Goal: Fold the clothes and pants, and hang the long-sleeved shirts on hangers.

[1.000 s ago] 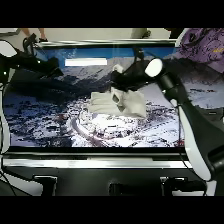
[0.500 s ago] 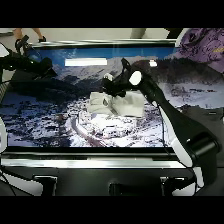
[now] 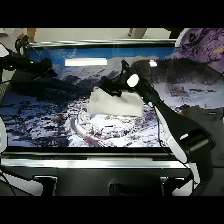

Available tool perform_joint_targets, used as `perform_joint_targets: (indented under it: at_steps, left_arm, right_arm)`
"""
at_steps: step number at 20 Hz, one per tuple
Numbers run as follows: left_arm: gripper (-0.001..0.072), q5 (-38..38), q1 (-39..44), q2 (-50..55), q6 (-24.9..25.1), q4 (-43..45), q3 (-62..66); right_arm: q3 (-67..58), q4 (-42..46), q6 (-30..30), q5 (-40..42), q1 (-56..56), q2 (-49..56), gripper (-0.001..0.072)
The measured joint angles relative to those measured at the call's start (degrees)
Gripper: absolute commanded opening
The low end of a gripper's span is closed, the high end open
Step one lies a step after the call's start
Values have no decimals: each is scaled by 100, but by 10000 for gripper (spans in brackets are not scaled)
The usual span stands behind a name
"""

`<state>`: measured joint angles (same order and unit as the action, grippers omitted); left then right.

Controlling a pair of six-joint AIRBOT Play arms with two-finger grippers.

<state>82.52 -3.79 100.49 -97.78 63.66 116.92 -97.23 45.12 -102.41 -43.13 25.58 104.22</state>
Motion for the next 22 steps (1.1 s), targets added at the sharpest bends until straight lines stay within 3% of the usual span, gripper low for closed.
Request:
perform_joint_targets:
  at_steps: [1, 7, 9, 15, 22]
  left_arm:
    - [15, 2, 0, 0, 2, 0, 0]
    - [15, 0, 0, 0, 0, 2, 0]
    - [15, 0, -2, 0, 0, 2, 0]
    - [16, 0, -2, 0, 7, 2, 0]
    - [16, -7, -2, 2, 98, 2, 0]
  right_arm:
    - [0, -111, 144, -39, -2, -57, 501]
    - [0, -302, 498, -551, -592, -656, 504]
    - [-2, -243, 557, -1069, -1154, -848, 591]
    - [682, 24, 1023, -2306, -3034, -1008, 595]
    - [1993, -564, 1856, -2422, -3501, -463, 590]
